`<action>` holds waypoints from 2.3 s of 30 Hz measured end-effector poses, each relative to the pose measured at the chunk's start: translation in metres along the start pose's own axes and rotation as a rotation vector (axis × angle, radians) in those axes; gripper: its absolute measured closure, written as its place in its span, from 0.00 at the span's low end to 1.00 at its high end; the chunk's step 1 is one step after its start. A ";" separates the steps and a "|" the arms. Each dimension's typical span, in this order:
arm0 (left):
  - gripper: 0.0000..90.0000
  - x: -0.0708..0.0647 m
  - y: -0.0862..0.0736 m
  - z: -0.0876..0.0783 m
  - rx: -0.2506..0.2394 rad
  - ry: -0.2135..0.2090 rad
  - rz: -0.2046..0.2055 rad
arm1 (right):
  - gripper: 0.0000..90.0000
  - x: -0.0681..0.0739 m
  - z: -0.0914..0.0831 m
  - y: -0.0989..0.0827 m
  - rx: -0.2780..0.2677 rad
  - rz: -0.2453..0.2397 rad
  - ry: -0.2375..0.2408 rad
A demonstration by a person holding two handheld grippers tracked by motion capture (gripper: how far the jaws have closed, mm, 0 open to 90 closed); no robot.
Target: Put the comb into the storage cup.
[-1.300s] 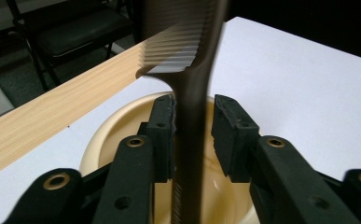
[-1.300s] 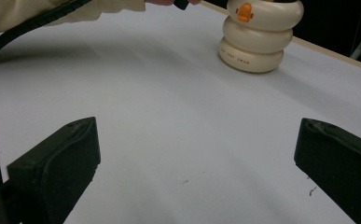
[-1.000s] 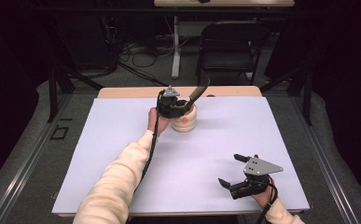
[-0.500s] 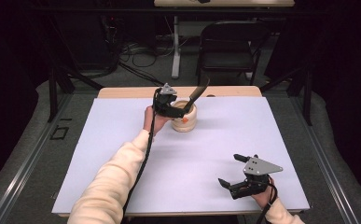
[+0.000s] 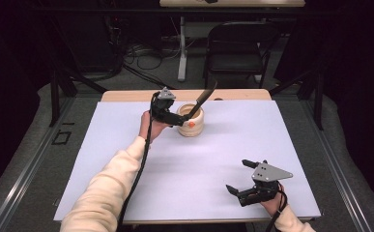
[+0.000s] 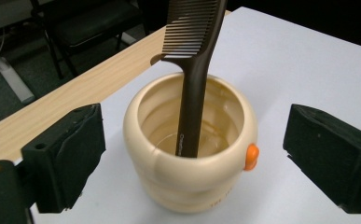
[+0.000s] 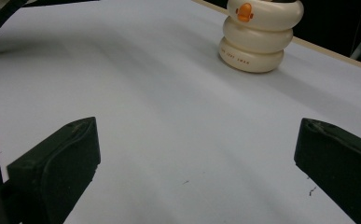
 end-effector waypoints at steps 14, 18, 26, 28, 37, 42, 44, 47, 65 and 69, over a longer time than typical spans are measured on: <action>0.00 0.004 -0.021 -0.026 0.034 0.034 0.021 | 0.00 -0.001 0.000 -0.001 -0.002 0.007 0.003; 0.00 0.003 -0.027 -0.032 0.033 0.043 0.026 | 0.00 -0.001 0.001 0.000 -0.002 0.007 0.004; 0.00 0.004 -0.038 -0.046 0.044 0.063 0.035 | 0.00 0.003 0.002 0.001 -0.001 0.003 0.017; 0.00 0.004 -0.041 -0.049 0.043 0.068 0.031 | 0.00 0.003 0.002 0.001 0.000 -0.001 0.018; 0.00 -0.006 -0.054 -0.064 0.052 0.069 0.044 | 0.00 0.003 0.003 0.000 0.005 0.012 0.019; 0.00 -0.008 -0.061 -0.071 0.053 0.075 0.038 | 0.00 0.002 0.003 0.000 0.003 0.018 0.022; 0.00 -0.010 -0.066 -0.074 0.061 0.073 0.036 | 0.00 0.003 0.002 0.000 0.005 0.018 0.021; 0.00 -0.012 -0.073 -0.078 0.061 0.075 0.032 | 0.00 0.002 0.002 0.000 0.004 0.020 0.018; 0.00 -0.034 -0.101 -0.096 0.047 0.052 0.027 | 0.00 0.001 0.001 0.000 0.003 0.015 0.010; 0.00 -0.037 -0.107 -0.100 0.045 0.071 0.027 | 0.00 0.001 0.000 0.000 0.004 0.011 0.007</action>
Point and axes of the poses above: each handheld gripper's, and its own axes: z roughly forward along the jaws, y roughly out of its top, x roughly to its left, the point moved 9 cm from there along z, roughly forward along the jaws, and after that the axes turned 3 degrees about -y, right-handed, at the moved point
